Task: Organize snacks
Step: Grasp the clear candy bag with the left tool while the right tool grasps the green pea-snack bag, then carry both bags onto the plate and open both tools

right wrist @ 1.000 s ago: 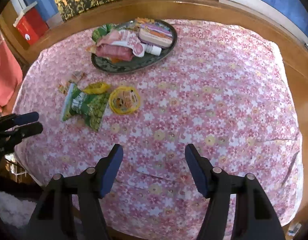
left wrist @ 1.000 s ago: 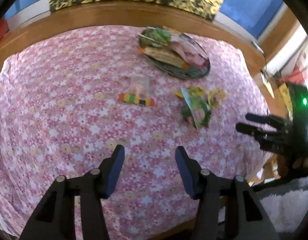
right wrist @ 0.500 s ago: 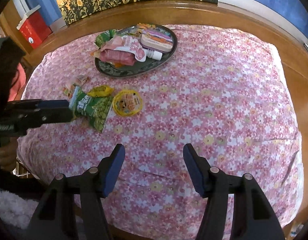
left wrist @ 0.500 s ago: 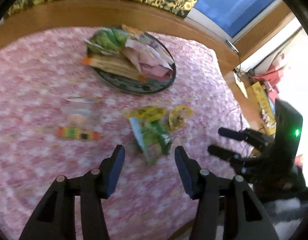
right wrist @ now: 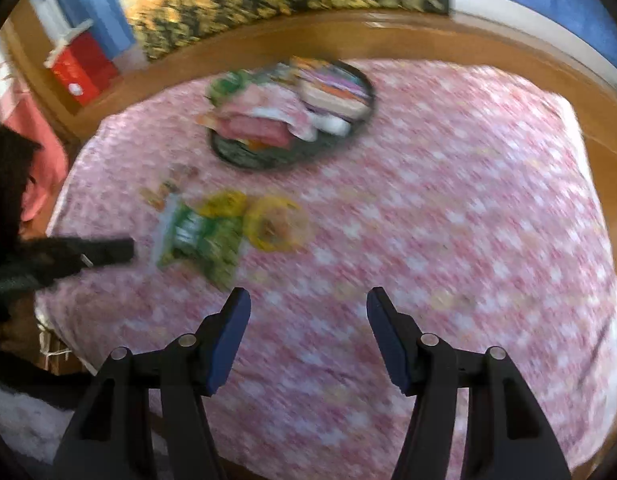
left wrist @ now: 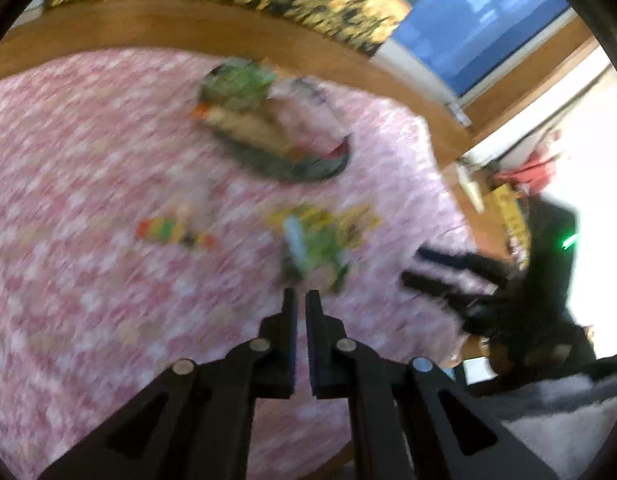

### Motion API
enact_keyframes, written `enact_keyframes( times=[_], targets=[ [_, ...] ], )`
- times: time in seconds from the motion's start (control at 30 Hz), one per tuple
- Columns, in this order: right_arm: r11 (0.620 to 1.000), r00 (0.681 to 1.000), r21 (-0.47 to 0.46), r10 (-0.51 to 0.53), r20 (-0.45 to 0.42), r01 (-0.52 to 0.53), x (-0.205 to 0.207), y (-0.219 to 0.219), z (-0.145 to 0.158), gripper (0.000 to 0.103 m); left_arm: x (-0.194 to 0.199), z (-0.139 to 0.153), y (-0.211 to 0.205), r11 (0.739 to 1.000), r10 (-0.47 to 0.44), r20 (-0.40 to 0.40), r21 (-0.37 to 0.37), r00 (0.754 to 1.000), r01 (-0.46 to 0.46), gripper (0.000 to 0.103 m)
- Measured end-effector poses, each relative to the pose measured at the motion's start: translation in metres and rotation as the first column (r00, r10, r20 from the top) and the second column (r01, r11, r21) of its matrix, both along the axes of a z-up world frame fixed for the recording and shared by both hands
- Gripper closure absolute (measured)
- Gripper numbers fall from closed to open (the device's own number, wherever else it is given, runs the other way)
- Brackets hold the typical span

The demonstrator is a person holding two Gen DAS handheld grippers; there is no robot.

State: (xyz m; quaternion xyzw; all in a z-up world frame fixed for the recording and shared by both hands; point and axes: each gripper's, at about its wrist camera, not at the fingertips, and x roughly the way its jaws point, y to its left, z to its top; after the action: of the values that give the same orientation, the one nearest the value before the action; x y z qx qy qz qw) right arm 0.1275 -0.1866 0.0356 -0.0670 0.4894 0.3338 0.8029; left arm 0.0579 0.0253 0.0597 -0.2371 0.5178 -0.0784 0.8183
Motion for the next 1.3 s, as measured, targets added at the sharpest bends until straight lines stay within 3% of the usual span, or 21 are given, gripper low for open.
enact_keyframes(
  times=[0.1,0.23,0.33,0.43,0.5,0.57,0.63,0.8,0.83,0.87,0.93,1.03,1.1,1.23,1.3],
  targets=[
    [0.995,0.997,0.054,0.081,-0.006,-0.081,0.002,0.022,0.005,0.038,-0.012,-0.010,0.012,0.999,0.053,-0.051,0.007,0.997,-0.052,0.098],
    [0.984,0.987,0.079,0.162,-0.019,-0.160,0.006,0.055,0.004,0.020,-0.024,-0.009,0.031,0.991,0.135,-0.049,0.020,0.990,-0.134,0.087],
    [0.977,0.977,0.069,0.205,-0.058,-0.201,0.011,0.080,-0.009,0.020,-0.030,-0.008,0.038,0.986,0.163,-0.052,0.035,0.985,-0.161,0.082],
    [0.984,0.977,0.038,0.178,-0.115,-0.174,0.020,0.088,-0.025,0.042,-0.030,-0.003,0.039,0.986,0.164,-0.029,0.042,0.986,-0.163,0.082],
    [0.985,0.978,0.054,0.171,-0.120,-0.166,0.023,0.083,-0.024,0.050,-0.029,0.006,0.040,0.985,0.155,0.005,0.082,0.988,-0.154,0.074],
    [0.982,0.974,0.057,0.186,-0.126,-0.180,0.020,0.079,-0.022,0.053,-0.019,0.013,0.040,0.979,0.155,0.038,0.125,0.987,-0.159,0.044],
    [0.980,0.973,0.051,0.199,-0.115,-0.194,0.016,0.072,-0.019,0.054,-0.010,0.016,0.045,0.974,0.168,0.067,0.141,0.984,-0.176,0.034],
    [0.984,0.979,0.021,0.179,-0.097,-0.178,0.001,0.041,-0.013,0.054,0.039,-0.007,0.054,0.983,0.164,0.015,0.086,0.986,-0.165,0.037],
    [0.986,0.981,0.017,0.167,-0.097,-0.166,0.001,0.035,-0.013,0.054,0.050,-0.016,0.052,0.985,0.156,-0.006,0.082,0.988,-0.155,0.043],
    [0.990,0.985,0.014,0.140,-0.102,-0.139,0.002,0.025,-0.012,0.054,0.056,-0.021,0.049,0.985,0.144,-0.023,0.099,0.989,-0.141,0.064],
    [0.996,0.990,0.005,0.088,-0.106,-0.088,0.004,0.009,-0.011,0.054,0.061,-0.024,0.042,0.984,0.120,-0.023,0.133,0.992,-0.116,0.065],
    [1.000,0.994,0.012,-0.010,-0.107,0.012,0.007,-0.019,-0.007,0.053,0.055,-0.019,0.034,0.996,0.053,-0.014,0.077,0.999,-0.052,0.068],
    [0.998,0.992,0.010,-0.065,-0.109,0.066,0.008,-0.031,-0.007,0.053,0.043,-0.016,0.022,0.994,0.002,-0.028,0.112,1.000,0.001,0.068],
    [0.994,0.982,0.010,-0.104,-0.158,0.107,0.015,-0.036,-0.017,0.053,0.021,-0.024,0.009,0.987,-0.057,-0.073,0.145,0.996,0.067,0.068],
    [0.990,0.974,0.057,-0.114,-0.196,0.127,0.021,-0.035,-0.021,0.053,0.014,-0.027,0.013,0.991,-0.040,-0.032,0.125,0.999,0.044,0.068]
  ],
)
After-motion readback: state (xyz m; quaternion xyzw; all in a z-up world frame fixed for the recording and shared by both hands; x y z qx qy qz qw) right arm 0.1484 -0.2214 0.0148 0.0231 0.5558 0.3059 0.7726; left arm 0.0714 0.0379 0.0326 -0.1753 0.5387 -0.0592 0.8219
